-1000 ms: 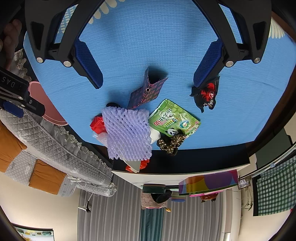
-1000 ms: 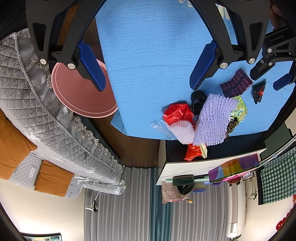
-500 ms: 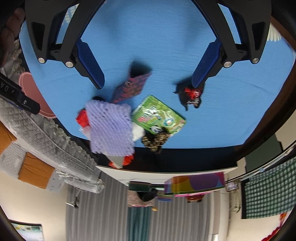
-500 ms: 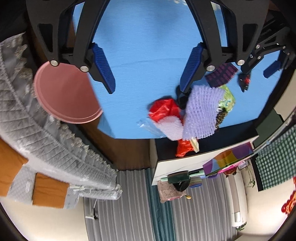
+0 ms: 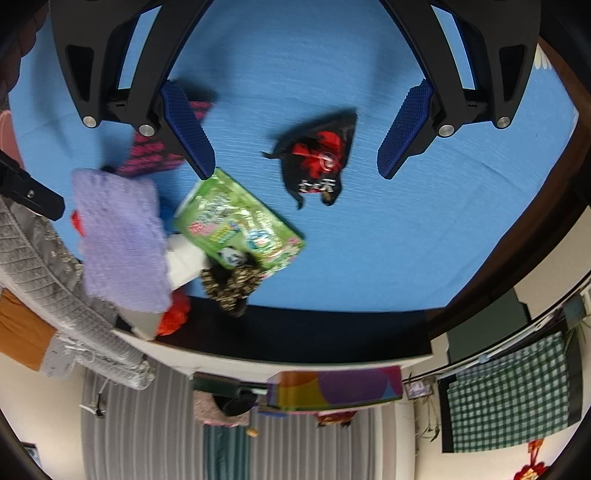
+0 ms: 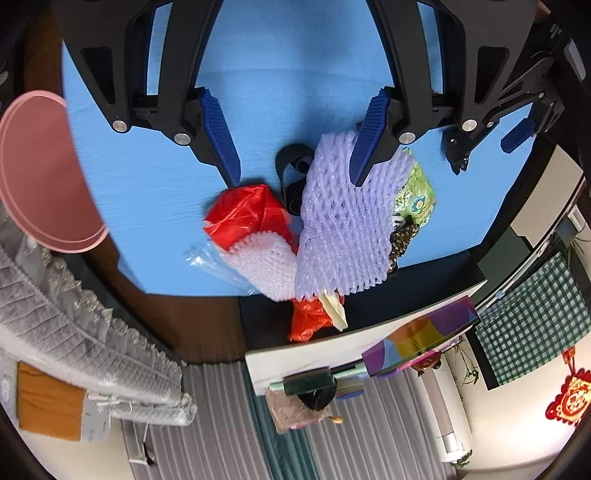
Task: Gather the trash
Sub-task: 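Grasp the lavender foam net with the right tool while the left tool grasps the black-red wrapper, then carry both items to the pink bin and open both tools to drop them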
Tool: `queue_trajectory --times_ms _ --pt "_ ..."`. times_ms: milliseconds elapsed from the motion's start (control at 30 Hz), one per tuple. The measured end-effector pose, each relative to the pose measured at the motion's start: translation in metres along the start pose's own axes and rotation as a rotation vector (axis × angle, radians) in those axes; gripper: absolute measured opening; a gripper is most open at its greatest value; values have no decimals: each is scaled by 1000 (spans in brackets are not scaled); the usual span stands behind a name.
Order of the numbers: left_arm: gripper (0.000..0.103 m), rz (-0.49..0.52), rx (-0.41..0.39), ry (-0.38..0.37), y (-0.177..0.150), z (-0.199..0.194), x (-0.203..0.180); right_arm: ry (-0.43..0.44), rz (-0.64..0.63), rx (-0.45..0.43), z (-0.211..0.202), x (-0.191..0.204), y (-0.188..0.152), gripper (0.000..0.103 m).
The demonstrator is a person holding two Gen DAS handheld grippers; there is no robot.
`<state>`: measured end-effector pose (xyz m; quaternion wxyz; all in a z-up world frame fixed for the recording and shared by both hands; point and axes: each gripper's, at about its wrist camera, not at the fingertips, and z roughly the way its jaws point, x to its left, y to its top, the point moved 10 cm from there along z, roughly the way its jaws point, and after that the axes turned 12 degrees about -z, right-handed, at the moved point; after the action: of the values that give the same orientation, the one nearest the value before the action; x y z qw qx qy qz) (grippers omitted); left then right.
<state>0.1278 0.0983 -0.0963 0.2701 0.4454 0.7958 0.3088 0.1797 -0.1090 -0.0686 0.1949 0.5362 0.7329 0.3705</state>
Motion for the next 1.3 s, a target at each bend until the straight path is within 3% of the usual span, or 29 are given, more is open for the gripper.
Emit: queue_trajectory --times_ms 200,300,467,533,733,1300 --pt "77 -15 80 47 -9 24 9 51 16 42 23 6 -3 61" --pt "72 -30 99 54 -9 28 12 80 -4 52 27 13 -3 50" --pt "58 -29 122 51 -10 35 9 120 -30 66 30 23 -4 18" --pt "54 -34 118 47 -9 34 9 135 -39 60 28 27 -2 12" --pt "44 -12 94 39 -5 29 6 124 -103 -14 6 36 11 11" --pt "42 42 4 -91 5 -17 -32 -12 -149 -137 -60 11 20 11"
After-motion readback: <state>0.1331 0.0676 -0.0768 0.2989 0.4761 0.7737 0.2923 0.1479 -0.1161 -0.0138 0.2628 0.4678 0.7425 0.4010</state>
